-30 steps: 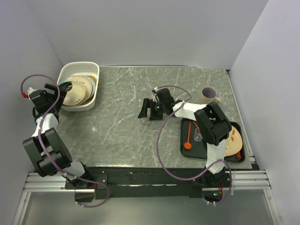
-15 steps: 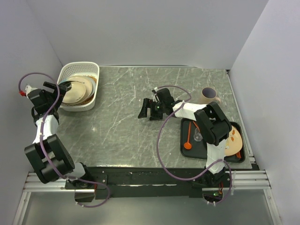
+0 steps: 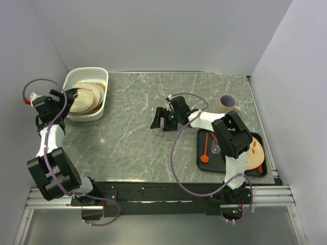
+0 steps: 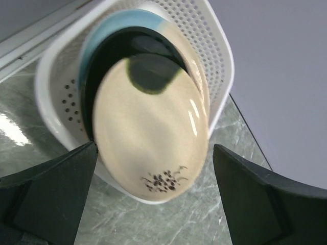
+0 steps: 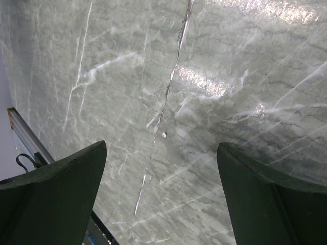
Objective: Place the plates into the plastic bin on the countertop
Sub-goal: Reset both arms
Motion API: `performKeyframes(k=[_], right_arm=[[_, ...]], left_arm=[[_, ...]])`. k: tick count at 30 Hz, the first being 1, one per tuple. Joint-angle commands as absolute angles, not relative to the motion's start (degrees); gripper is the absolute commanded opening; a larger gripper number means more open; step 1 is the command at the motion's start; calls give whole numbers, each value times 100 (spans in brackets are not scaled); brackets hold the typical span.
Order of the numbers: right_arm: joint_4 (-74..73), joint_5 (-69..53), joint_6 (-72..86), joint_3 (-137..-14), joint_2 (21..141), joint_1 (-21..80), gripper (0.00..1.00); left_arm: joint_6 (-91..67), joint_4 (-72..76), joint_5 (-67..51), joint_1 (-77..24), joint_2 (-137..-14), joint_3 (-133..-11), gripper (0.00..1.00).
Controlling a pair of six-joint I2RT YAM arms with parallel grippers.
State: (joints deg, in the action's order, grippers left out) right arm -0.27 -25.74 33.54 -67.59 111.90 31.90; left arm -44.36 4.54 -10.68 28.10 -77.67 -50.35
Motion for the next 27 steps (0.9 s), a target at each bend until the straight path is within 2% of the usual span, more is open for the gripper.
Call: performKeyframes(k=[1, 13, 27], right_arm=[[-79, -2426, 3261, -6943, 11057, 3225, 95], [-404, -1750, 3059, -6707, 10354, 3217, 96], [-641, -159, 2971, -5283, 8131, 3217, 96]], left_arm=[[-4026, 466, -1073, 2471, -7252, -5229, 99], [-3033, -360, -247, 599, -7101, -5695, 99], [-2655, -325, 843, -1546, -7383, -5379, 99]])
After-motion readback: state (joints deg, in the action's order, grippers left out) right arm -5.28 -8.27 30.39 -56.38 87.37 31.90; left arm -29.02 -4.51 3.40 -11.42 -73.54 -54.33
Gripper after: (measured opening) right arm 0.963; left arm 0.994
